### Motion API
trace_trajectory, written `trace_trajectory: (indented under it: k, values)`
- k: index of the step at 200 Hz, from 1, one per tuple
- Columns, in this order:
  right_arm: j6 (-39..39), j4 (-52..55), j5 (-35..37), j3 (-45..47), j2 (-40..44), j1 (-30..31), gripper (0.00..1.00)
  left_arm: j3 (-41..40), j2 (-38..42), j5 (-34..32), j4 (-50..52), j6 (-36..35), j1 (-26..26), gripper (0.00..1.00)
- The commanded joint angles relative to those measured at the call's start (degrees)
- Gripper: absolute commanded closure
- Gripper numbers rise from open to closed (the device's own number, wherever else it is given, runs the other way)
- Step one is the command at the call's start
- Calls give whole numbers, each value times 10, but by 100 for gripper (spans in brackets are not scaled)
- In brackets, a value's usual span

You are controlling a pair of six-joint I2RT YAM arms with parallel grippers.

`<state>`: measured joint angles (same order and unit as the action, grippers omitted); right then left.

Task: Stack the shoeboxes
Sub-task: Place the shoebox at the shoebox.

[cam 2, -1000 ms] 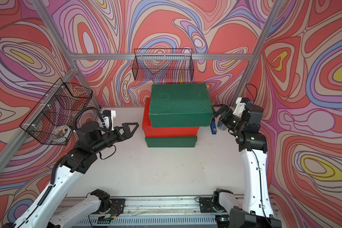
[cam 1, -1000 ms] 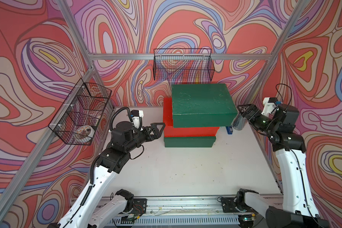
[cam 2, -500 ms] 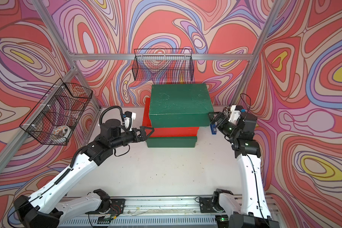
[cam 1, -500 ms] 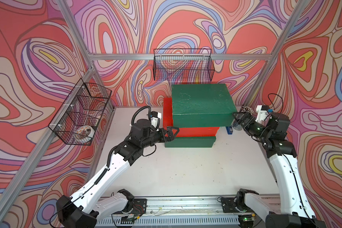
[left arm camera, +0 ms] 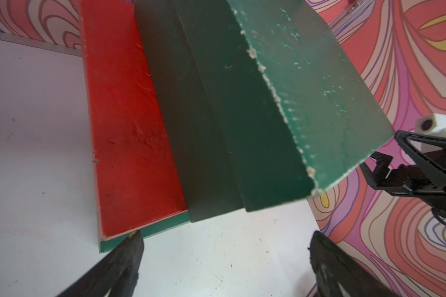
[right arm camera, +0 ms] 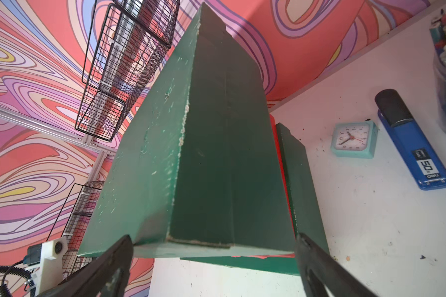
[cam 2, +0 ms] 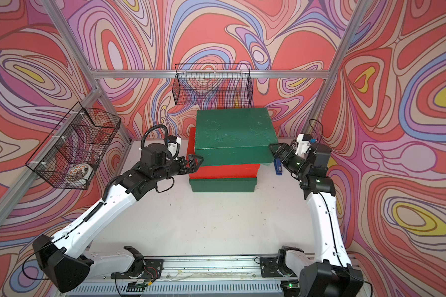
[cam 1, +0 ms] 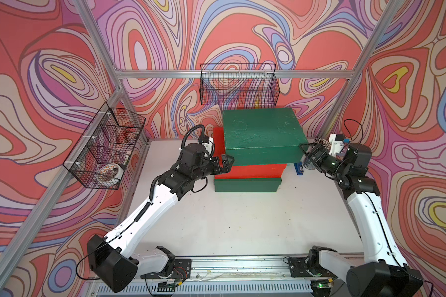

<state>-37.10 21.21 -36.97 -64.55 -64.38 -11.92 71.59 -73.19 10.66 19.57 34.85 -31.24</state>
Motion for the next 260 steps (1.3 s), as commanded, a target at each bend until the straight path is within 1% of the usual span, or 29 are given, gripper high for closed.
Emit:
trace_trajectory:
  k: [1, 35, 110, 148, 176, 220, 260]
  values:
    - [-1, -18, -13, 7, -11, -2, 2, 22, -5, -34, 31, -20, 0, 0]
    - [-7, -28, -21, 11, -14, -2, 1, 27, -7, -47, 32, -26, -1, 0]
    - [-16, -40, -44, 15, -9, -2, 2, 63, -41, -75, 57, -36, 7, 0]
    - [-12, -24, -38, 5, 5, -2, 2, 63, -42, -79, 62, -35, 17, 0]
    - [-7, -8, -20, -17, 4, -2, 2, 60, -37, -74, 61, -32, 26, 0]
    - [-15, -5, -11, -66, -26, -2, 2, 63, -35, -64, 62, -34, 33, 0]
    - [-2, 31, 14, -154, -94, -2, 2, 51, -13, -35, 45, -32, 33, 0]
